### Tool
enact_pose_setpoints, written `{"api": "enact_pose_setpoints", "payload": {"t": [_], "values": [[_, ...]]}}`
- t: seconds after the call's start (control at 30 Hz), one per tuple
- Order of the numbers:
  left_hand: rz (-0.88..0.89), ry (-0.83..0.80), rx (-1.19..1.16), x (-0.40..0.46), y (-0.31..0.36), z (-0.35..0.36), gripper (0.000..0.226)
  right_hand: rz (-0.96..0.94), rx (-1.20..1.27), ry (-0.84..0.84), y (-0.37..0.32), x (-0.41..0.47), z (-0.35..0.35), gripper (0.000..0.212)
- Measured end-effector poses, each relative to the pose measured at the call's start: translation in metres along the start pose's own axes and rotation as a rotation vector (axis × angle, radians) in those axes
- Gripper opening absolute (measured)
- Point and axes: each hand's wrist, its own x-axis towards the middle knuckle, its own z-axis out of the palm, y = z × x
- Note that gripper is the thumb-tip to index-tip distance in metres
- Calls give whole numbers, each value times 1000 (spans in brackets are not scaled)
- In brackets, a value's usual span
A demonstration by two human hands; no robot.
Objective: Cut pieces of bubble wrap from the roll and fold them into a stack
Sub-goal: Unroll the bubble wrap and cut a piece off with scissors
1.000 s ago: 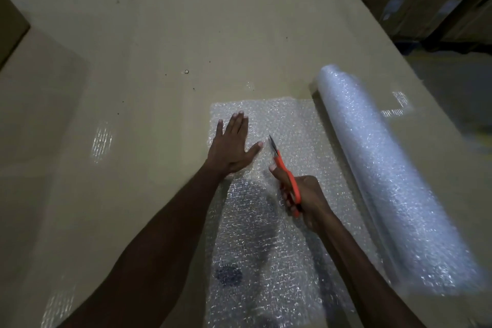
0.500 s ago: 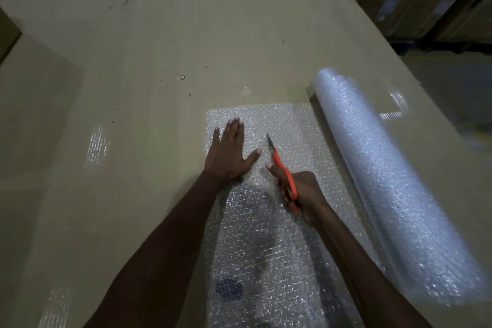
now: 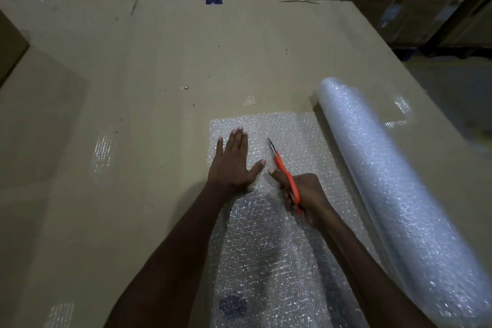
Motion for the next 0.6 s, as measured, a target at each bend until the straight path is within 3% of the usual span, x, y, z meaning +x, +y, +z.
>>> {"api": "enact_pose_setpoints", "payload": {"t": [0.3,0.6], "values": [[-2,-2,0,0,0,1,101,-20,-41,27,-10,13,8,54],[-6,-24,26,2,-1,1,98,-3,-9,30,-22,24,14,45]]}}
